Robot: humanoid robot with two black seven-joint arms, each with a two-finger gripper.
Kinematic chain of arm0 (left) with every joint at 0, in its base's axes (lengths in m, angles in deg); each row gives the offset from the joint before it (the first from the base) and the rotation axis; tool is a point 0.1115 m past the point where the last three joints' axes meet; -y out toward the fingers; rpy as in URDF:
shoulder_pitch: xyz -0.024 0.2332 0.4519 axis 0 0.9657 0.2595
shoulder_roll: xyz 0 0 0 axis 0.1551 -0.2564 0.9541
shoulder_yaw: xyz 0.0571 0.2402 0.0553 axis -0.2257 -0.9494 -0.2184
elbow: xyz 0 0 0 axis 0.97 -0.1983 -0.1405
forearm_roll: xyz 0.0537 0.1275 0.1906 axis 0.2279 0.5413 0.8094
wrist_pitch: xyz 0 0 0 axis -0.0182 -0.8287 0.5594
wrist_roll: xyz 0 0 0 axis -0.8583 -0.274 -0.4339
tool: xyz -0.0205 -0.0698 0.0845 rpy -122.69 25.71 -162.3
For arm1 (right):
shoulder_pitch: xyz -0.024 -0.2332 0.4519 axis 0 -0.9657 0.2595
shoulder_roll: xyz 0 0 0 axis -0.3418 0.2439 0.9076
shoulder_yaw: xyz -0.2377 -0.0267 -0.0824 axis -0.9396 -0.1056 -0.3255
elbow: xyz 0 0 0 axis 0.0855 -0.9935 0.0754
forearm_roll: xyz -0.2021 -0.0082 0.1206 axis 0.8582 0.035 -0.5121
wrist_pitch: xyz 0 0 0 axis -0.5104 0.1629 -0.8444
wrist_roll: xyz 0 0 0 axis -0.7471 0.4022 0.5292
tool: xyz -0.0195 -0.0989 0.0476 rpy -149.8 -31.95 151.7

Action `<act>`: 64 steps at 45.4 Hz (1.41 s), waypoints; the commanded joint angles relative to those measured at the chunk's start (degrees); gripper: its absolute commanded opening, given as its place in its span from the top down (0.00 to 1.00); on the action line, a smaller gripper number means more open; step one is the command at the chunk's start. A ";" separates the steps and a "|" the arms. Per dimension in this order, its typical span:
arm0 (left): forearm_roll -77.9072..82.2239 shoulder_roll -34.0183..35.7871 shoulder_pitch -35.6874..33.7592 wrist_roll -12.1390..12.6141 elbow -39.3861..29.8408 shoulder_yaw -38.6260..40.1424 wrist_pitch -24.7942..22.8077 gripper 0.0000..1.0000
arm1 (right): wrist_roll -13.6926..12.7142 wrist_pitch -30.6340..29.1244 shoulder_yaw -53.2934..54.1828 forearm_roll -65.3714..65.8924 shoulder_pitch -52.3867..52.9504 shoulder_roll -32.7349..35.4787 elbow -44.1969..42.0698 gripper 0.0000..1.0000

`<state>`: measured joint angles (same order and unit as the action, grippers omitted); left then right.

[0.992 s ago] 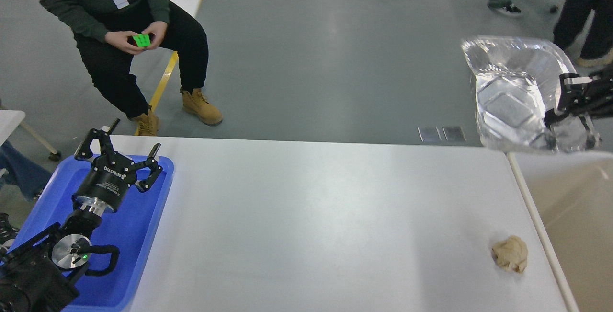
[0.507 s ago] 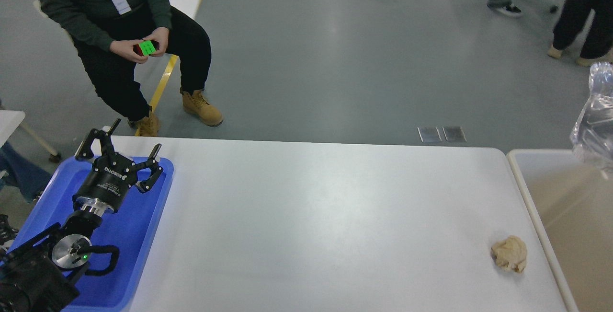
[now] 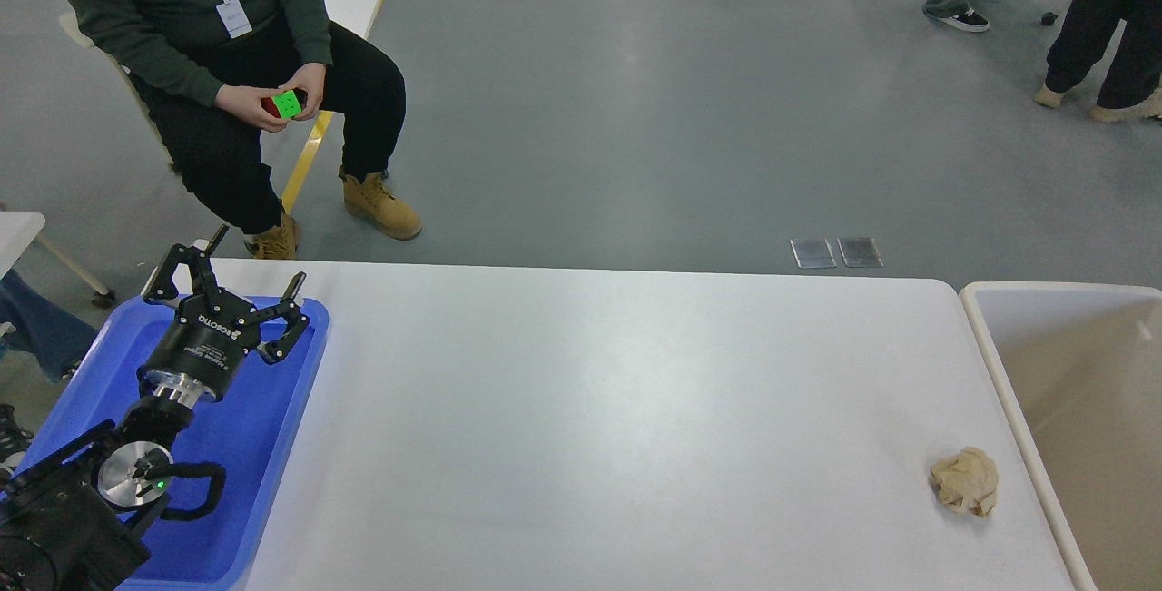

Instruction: Tidy desktop

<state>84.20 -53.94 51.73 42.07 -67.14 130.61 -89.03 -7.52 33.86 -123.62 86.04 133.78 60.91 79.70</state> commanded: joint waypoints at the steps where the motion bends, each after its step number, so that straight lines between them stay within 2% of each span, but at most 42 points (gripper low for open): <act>1: 0.05 0.00 -0.01 0.00 0.00 0.01 0.00 0.01 | -0.15 10.53 1.83 -13.31 -12.70 -5.66 -1.27 1.00; 12: -0.04 0.00 -0.01 0.00 0.00 0.01 0.00 0.01 | -0.24 19.76 2.09 -19.03 -16.57 -12.16 -1.18 1.00; 24: 0.05 0.00 -0.01 0.00 0.00 0.01 0.00 0.01 | -0.76 23.98 2.09 -20.62 -19.47 -17.08 -1.36 1.00; 38: -0.04 0.00 -0.01 0.00 0.00 0.01 0.00 0.01 | -0.77 27.58 2.18 -20.71 -21.06 -19.20 -1.45 1.00; 42: -0.04 0.00 -0.01 0.00 0.00 0.01 0.00 0.01 | -0.77 29.08 2.18 -20.62 -21.23 -19.20 -1.45 0.84; 45: -0.04 0.00 -0.01 0.00 0.00 0.01 0.00 0.01 | -0.68 30.74 2.09 -20.10 -21.67 -19.02 -1.45 0.64; 53: -0.04 0.00 -0.01 0.00 0.00 -0.08 0.00 0.01 | -0.68 34.35 2.09 -19.74 -22.11 -18.76 -1.45 0.22; 60: -0.04 0.00 -0.01 0.00 0.00 -0.08 0.00 0.01 | -0.59 36.20 2.18 -19.65 -22.02 -18.32 -1.45 0.02; 64: -0.04 0.00 -0.01 0.00 0.00 -0.08 0.00 0.01 | -0.59 36.02 2.18 -19.65 -21.59 -18.32 -1.18 0.01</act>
<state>84.16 -53.94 51.73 42.07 -67.14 130.55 -89.03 -8.17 67.65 -121.50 66.21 111.99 42.41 78.26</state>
